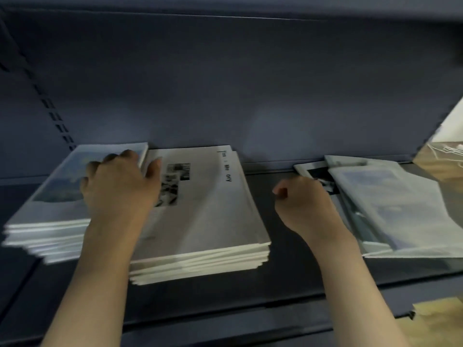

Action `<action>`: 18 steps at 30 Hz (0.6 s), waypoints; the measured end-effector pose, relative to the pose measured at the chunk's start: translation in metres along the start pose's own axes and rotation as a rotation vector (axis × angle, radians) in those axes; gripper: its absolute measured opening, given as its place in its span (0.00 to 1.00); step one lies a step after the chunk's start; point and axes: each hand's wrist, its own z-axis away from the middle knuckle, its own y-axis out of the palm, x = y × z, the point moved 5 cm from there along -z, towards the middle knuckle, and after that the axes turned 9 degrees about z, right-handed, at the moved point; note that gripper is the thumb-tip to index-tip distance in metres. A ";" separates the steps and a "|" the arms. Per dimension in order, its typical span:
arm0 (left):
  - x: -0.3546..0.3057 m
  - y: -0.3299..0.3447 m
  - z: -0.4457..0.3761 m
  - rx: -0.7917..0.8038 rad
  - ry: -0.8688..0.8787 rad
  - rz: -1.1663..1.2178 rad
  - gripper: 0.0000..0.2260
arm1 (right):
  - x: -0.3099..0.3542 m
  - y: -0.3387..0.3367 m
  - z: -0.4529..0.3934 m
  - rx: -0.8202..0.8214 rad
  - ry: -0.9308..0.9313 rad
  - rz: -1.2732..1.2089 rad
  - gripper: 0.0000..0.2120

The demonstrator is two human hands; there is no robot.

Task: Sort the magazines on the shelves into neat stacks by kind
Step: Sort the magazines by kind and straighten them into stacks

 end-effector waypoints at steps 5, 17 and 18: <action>-0.098 0.022 0.044 0.017 0.250 0.175 0.21 | -0.072 -0.011 -0.002 0.087 0.074 0.051 0.13; -0.269 0.142 0.125 0.521 0.259 0.386 0.23 | -0.246 -0.039 -0.010 0.065 0.215 0.159 0.12; -0.277 0.151 0.129 0.557 0.231 0.335 0.28 | -0.254 -0.041 -0.009 0.063 0.215 0.155 0.11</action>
